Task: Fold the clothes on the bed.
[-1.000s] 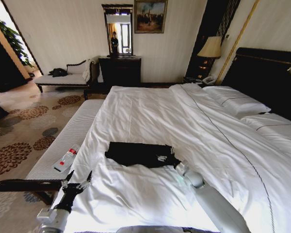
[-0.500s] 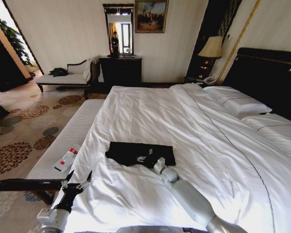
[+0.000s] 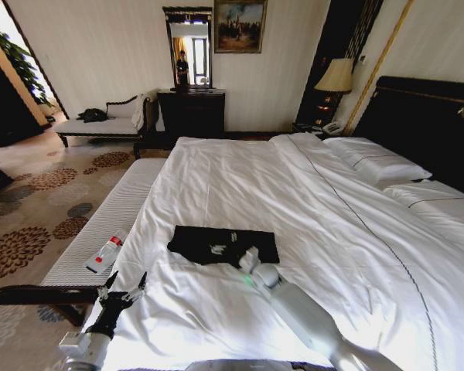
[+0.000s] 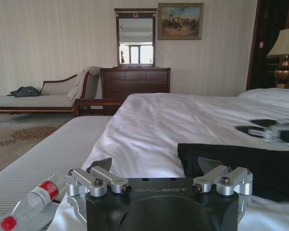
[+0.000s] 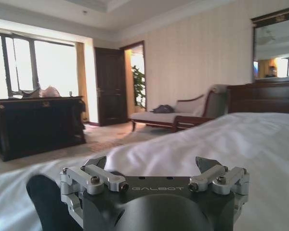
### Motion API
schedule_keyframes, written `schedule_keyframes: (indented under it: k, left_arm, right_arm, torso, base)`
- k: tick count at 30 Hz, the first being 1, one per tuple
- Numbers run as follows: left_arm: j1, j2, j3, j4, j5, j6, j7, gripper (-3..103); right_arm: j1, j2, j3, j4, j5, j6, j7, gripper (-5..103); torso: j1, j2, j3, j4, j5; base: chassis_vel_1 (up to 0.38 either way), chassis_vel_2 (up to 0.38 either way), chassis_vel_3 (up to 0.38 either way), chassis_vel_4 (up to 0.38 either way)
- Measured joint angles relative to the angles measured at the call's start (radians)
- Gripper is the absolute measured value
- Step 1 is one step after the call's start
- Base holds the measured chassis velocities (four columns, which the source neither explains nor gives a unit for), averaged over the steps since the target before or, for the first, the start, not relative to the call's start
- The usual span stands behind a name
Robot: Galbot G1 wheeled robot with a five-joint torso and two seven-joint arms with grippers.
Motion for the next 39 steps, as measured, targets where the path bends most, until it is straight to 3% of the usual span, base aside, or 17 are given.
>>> schedule_keyframes:
  k: [8, 19, 22, 26, 32, 34, 36, 37, 39]
  left_arm:
    - [0.000, 0.000, 0.000, 0.000, 0.000, 0.000, 0.000, 100]
    - [0.000, 0.000, 0.000, 0.000, 0.000, 0.000, 0.000, 100]
    - [0.000, 0.000, 0.000, 0.000, 0.000, 0.000, 0.000, 100]
    - [0.000, 0.000, 0.000, 0.000, 0.000, 0.000, 0.000, 100]
    - [0.000, 0.000, 0.000, 0.000, 0.000, 0.000, 0.000, 100]
    - [0.000, 0.000, 0.000, 0.000, 0.000, 0.000, 0.000, 100]
    - [0.000, 0.000, 0.000, 0.000, 0.000, 0.000, 0.000, 100]
    - [0.000, 0.000, 0.000, 0.000, 0.000, 0.000, 0.000, 100]
    - [0.000, 0.000, 0.000, 0.000, 0.000, 0.000, 0.000, 100]
  right_arm:
    - [0.057, 0.113, -0.074, -0.200, -0.061, 0.041, -0.027, 100]
    - [0.021, 0.152, -0.090, -0.241, -0.090, 0.082, -0.034, 100]
    - [0.014, 0.141, -0.061, -0.157, -0.056, 0.061, -0.006, 100]
    - [-0.016, 0.066, 0.014, -0.002, 0.051, -0.009, 0.070, 100]
    - [-0.065, -0.017, 0.085, 0.098, 0.139, -0.071, 0.133, 100]
    - [-0.104, -0.067, 0.129, 0.155, 0.201, -0.105, 0.155, 100]
    - [-0.159, -0.142, 0.193, 0.229, 0.326, -0.156, 0.178, 100]
    - [-0.159, -0.142, 0.193, 0.229, 0.326, -0.156, 0.178, 100]
    - [-0.204, -0.190, 0.253, 0.288, 0.448, -0.199, 0.198, 100]
  torso:
    - [0.000, 0.000, 0.000, -0.0003, -0.0001]
    - [0.000, 0.000, 0.000, -0.0004, 0.0001]
    - [0.000, 0.000, 0.000, -0.0001, 0.0002]
    - [0.000, 0.000, 0.000, -0.0003, 0.0001]
    - [0.000, 0.000, 0.000, -0.0004, 0.0003]
    - [0.000, 0.000, 0.000, -0.0004, 0.0006]
    - [0.000, 0.000, 0.000, -0.0007, 0.0003]
    - [0.000, 0.000, 0.000, -0.0007, 0.0003]
    - [0.000, 0.000, 0.000, -0.0007, 0.0004]
  base:
    - [0.000, 0.000, 0.000, 0.000]
    - [0.000, 0.000, 0.000, 0.000]
    - [0.000, 0.000, 0.000, 0.000]
    - [0.000, 0.000, 0.000, 0.000]
    - [0.000, 0.000, 0.000, 0.000]
    - [0.000, 0.000, 0.000, 0.000]
    - [0.000, 0.000, 0.000, 0.000]
    - [0.000, 0.000, 0.000, 0.000]
    - [0.000, 0.000, 0.000, 0.000]
